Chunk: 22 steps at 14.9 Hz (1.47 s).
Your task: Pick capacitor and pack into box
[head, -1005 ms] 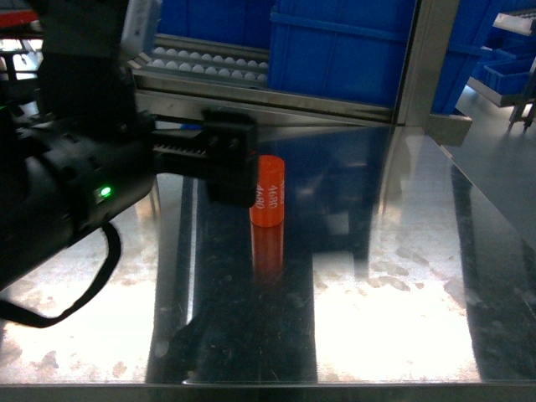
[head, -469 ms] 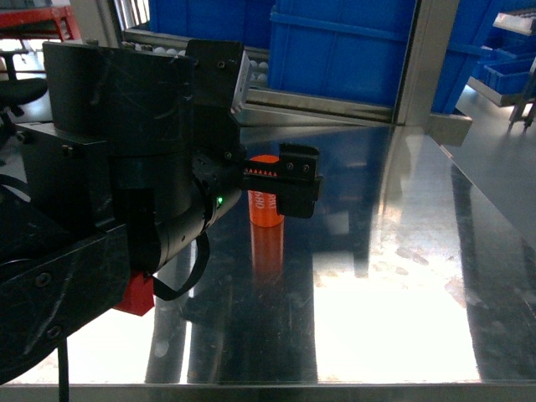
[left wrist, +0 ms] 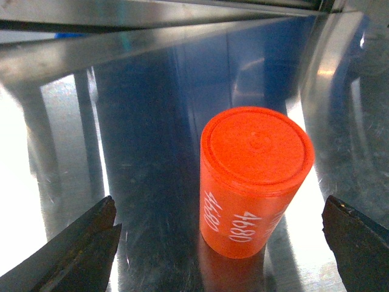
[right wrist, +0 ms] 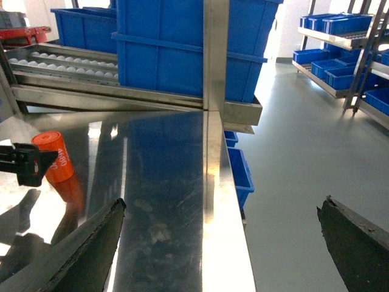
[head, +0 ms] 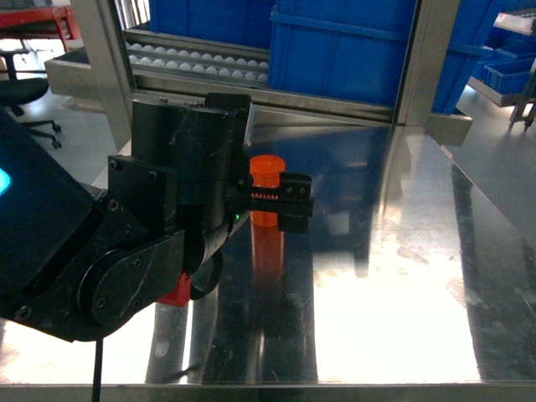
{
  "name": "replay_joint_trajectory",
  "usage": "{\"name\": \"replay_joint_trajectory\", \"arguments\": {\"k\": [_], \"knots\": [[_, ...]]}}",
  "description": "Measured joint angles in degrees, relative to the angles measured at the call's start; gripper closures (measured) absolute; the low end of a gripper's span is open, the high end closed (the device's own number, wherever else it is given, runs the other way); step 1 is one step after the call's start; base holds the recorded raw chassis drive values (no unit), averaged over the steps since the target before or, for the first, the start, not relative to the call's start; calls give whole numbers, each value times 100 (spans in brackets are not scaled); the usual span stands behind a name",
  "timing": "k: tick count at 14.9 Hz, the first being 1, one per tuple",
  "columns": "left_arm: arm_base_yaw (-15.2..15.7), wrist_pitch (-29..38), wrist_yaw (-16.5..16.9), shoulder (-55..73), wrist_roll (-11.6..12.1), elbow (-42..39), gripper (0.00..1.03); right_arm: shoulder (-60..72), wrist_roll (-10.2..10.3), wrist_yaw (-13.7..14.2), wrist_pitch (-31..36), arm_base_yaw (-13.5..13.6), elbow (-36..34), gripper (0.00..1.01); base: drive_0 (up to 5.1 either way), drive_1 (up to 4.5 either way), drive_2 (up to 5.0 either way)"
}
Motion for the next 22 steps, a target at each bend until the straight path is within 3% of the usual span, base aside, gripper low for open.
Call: {"name": "replay_joint_trajectory", "arguments": {"k": [7,10,11,13,14,16,18,20,22], "knots": [[98,-673,339,828,-188,1139,8,0,0,0,0,0,0,3,0,0,0],[109,-822,339,828,-280,1233,48,0,0,0,0,0,0,3,0,0,0],[140,-822,343,811,-328,1228,57,0,0,0,-2,0,0,3,0,0,0],[306,-807,251,260,-498,627,57,0,0,2,-2,0,0,3,0,0,0],[505,-487,186,-334,-529,90,57,0,0,2,0,0,0,3,0,0,0],[990,549,46,-1934,-317,-1272,57,0,0,2,2,0,0,3,0,0,0],[1338,957,114,-3082,-127,-2369,57,0,0,0,0,0,0,3,0,0,0],[1762,378,485,-4719,-59,-3698,57,0,0,0,0,0,0,3,0,0,0],[2103,-616,855,-6675,-240,-4347,58,0,0,0,0,0,0,3,0,0,0]]}}
